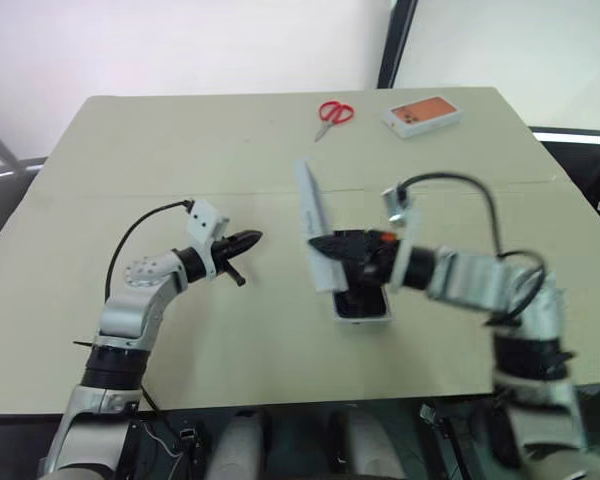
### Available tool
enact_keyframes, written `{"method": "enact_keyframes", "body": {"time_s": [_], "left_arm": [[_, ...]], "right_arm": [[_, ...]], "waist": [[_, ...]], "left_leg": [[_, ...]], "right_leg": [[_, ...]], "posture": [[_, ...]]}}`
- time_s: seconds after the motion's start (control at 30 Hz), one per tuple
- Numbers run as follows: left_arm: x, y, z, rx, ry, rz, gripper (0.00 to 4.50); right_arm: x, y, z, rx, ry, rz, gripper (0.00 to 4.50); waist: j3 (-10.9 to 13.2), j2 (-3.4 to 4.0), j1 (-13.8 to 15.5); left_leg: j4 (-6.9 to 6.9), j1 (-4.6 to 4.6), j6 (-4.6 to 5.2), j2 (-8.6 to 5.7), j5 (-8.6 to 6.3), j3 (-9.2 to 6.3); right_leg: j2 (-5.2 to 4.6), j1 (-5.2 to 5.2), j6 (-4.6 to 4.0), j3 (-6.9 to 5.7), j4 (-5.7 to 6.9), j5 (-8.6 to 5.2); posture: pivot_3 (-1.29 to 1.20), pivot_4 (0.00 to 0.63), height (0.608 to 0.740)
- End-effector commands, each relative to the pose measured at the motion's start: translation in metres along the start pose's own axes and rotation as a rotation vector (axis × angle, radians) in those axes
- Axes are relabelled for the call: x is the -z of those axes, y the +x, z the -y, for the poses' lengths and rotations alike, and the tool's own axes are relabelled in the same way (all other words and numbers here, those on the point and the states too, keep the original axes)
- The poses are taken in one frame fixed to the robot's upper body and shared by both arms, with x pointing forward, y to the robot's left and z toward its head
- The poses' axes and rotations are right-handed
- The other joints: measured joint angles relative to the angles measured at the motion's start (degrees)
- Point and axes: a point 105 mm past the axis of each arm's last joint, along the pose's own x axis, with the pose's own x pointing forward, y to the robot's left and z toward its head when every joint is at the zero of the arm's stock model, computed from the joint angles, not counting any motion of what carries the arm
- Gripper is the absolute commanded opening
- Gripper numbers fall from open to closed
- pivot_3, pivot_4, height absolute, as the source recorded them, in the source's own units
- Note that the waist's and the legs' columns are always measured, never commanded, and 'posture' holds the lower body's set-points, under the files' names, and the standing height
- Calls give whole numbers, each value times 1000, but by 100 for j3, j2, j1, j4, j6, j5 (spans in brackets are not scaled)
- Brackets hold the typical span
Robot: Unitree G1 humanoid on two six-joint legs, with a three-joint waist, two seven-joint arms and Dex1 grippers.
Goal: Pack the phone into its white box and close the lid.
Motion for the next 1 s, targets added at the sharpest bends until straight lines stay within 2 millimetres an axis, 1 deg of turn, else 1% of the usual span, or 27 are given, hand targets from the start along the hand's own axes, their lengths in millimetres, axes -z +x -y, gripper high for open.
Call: {"method": "enact_keyframes", "body": {"time_s": [0.03,0.1,0.13,0.27,0.33,0.4,0.5,0.57,0.63,0.67,0.73,0.87,0.93,1.0], "left_arm": [[-11,2,1,0,44,38,0],[-11,3,5,12,43,40,0],[-11,4,8,20,44,40,0],[-11,8,17,53,42,40,0],[-11,12,24,77,45,41,0],[-10,17,29,91,45,40,0],[-12,26,39,123,38,47,0],[-13,32,50,161,32,51,0],[-14,37,61,201,29,51,0],[-14,39,65,215,24,51,0],[-16,43,72,239,18,56,0],[-22,53,93,305,14,76,0],[-24,61,103,322,8,80,0],[-27,69,110,329,-4,81,0]], "right_arm": [[-3,8,-29,-32,51,127,52],[5,13,-32,-11,110,141,52],[11,14,-28,19,139,136,52],[22,11,-3,165,237,137,52],[27,7,8,208,224,109,52],[28,5,12,224,216,102,52],[21,-1,18,237,188,106,899],[8,-6,21,235,145,115,1836],[-10,-16,20,224,42,106,2894],[-19,-21,19,221,-14,93,3352],[-32,-32,20,248,-103,61,4322],[-54,-60,25,394,-278,-21,4322],[-65,-69,29,457,-360,-24,4322],[-73,-76,30,507,-457,-34,4322]], "waist": [[-1,1,-4],[-2,1,-1],[-3,1,9],[-4,0,26],[-4,1,14],[-5,2,10],[-6,4,9],[-6,4,13],[-5,6,14],[-3,8,22],[-3,8,29],[-2,10,42],[-2,10,42],[-2,9,39]], "left_leg": [[1,0,0,1,0,0],[0,1,-1,0,0,-1],[0,1,-1,1,0,-2],[1,1,-1,-3,0,-1],[1,1,-1,-4,0,0],[-1,3,-1,-2,0,0],[-6,6,0,-1,0,0],[-6,6,0,-2,0,2],[-3,6,0,-2,0,3],[-2,6,0,-4,0,4],[-4,5,1,-4,0,5],[-10,3,2,-2,0,3],[-7,1,3,-3,0,4],[-4,2,4,-4,1,5]], "right_leg": [[2,-1,0,1,0,0],[2,-1,0,1,0,0],[3,-1,0,1,0,0],[-1,2,0,2,-4,0],[-1,2,0,3,-4,0],[2,2,0,3,-3,0],[5,2,0,3,-4,0],[4,4,0,4,-4,0],[4,5,0,4,-4,0],[3,5,0,4,-5,0],[2,6,0,3,-8,0],[4,7,-1,0,-14,-1],[3,8,-1,1,-16,-1],[4,10,-1,2,-15,0]], "posture": [[0,150,740],[0,150,740],[0,150,740],[0,150,740],[0,150,740],[0,150,740],[0,150,740],[0,150,740],[0,150,740],[0,150,740],[0,150,740],[0,150,740],[0,150,740],[0,150,740]]}}
